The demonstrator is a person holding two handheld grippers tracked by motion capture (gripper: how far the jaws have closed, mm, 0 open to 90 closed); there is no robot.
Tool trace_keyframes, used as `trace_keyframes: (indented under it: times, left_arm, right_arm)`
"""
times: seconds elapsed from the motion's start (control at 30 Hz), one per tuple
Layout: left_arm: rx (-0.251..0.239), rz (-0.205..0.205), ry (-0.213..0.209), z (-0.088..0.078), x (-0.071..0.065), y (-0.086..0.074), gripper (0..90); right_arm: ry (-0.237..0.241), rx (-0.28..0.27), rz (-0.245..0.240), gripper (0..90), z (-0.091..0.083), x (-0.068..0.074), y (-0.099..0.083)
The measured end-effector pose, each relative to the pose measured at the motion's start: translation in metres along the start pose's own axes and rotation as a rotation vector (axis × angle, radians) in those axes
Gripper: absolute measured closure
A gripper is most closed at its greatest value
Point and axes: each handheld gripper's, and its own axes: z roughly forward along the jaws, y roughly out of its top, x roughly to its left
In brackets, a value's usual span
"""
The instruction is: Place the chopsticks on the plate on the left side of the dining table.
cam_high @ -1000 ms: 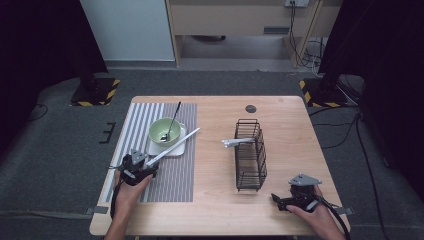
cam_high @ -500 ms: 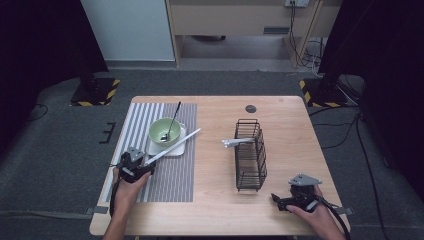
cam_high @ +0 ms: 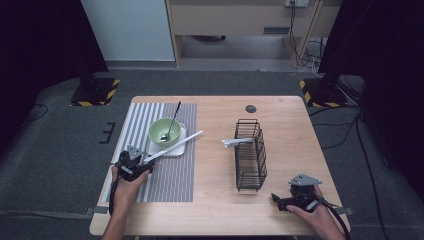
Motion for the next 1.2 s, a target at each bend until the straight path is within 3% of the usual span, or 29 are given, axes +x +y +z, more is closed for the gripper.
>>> trace_keyframes:
  times: [1.2]
  left_arm:
    - [-0.029,-0.039,0.035,0.005,0.011,0.001,31.5]
  right_arm:
    - [0.000,0.001,0.000,0.3,0.000,0.000,0.000]
